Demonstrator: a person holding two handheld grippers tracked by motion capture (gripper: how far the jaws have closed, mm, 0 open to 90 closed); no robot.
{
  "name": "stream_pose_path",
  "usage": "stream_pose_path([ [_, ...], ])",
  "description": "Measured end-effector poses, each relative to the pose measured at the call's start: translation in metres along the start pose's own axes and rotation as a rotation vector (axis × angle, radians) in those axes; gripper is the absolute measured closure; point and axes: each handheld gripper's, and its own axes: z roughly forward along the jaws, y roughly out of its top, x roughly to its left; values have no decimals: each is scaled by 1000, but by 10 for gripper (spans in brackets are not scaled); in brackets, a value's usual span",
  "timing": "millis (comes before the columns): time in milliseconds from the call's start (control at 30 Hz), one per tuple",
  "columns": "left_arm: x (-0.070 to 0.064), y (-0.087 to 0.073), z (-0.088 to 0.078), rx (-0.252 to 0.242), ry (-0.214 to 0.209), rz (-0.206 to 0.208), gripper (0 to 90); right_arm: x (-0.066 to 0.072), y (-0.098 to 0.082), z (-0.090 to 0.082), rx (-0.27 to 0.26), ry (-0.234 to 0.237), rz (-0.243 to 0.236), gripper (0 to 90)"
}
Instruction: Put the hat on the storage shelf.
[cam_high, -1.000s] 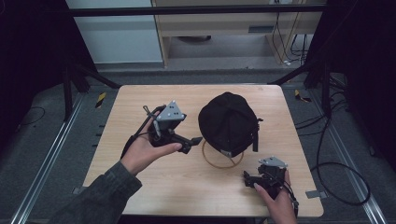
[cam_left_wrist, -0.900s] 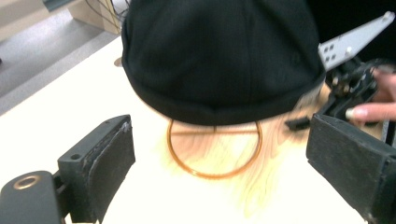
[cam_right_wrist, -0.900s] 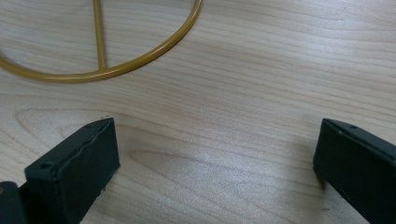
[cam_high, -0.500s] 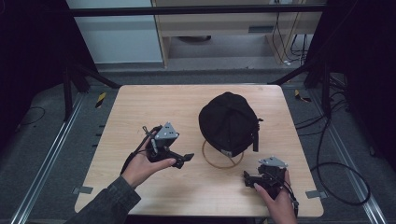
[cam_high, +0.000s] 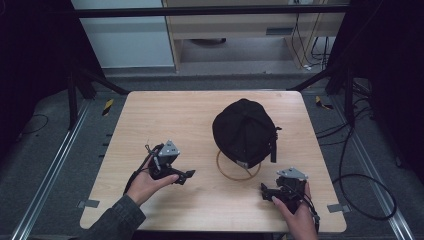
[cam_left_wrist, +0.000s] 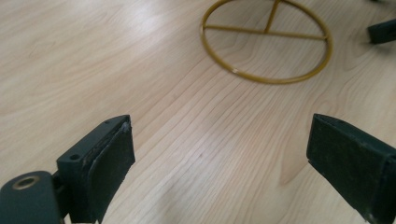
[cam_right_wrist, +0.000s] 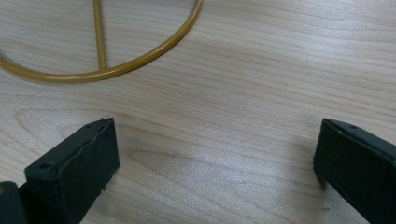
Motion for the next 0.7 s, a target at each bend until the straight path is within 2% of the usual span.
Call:
stream_pose_path([
  [333, 13, -35, 2, 20, 38, -40, 72, 0, 0, 0, 0, 0, -1, 3],
  [700, 27, -64, -1, 42, 82, -68, 68, 0, 0, 0, 0, -1, 0, 3],
])
